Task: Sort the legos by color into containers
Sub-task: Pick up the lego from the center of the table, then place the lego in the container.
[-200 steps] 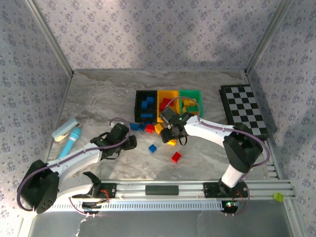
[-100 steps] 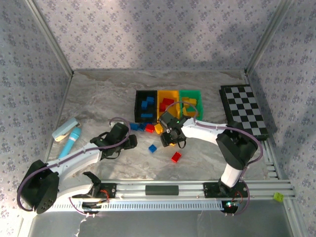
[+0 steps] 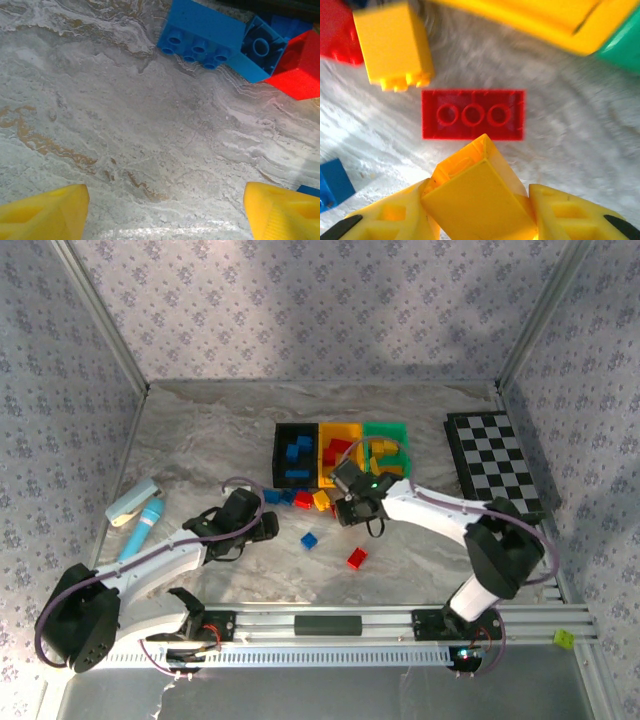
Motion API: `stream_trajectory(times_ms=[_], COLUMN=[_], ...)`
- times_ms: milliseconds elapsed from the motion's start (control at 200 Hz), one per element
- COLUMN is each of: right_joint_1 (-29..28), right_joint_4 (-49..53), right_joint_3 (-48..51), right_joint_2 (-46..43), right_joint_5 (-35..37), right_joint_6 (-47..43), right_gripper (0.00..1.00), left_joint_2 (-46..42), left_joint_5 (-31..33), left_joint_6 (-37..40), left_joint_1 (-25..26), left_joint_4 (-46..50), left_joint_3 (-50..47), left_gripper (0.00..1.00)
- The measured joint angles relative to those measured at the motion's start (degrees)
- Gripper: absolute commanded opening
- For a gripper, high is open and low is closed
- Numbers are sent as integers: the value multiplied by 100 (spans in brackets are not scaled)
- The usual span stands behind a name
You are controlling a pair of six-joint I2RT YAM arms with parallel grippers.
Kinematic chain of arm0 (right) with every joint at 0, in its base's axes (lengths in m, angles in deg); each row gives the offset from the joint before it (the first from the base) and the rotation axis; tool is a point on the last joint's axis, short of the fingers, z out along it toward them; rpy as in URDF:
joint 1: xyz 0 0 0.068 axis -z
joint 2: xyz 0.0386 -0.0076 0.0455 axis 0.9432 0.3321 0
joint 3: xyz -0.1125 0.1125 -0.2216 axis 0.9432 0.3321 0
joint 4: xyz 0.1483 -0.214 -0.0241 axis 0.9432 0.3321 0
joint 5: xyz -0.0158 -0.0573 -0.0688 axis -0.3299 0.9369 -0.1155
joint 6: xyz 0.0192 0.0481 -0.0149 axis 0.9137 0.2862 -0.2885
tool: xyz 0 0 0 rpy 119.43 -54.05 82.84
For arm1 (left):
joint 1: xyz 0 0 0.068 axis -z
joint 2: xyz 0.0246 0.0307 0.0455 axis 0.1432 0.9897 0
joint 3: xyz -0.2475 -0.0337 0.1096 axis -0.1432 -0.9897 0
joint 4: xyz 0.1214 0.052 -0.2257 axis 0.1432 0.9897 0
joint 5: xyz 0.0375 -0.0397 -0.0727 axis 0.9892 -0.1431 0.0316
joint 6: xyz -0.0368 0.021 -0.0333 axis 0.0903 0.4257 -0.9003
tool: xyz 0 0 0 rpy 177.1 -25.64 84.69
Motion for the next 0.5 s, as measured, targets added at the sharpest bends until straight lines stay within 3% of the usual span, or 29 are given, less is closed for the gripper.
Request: stream_trajectory(times_ms=[260,405,500], right_joint_1=[1523,2002,2168], right_joint_4=[-354,-647,-717], right_joint_3=[-234,-387,-588], right_joint_2=[-157,166,422], right_joint_5=[48,-20,-66], right_joint_6=[-42,-131,-192], right_gripper=[41,45,63], left_joint_2=[-2,-142,-426], left_joint_5=[-129,-105,-61], left_joint_6=[-15,-13,-13], left_joint_1=[0,0,0], left_joint_4=[-37,190,332], left_joint_3=[0,0,-7], left_gripper=[81,81,81])
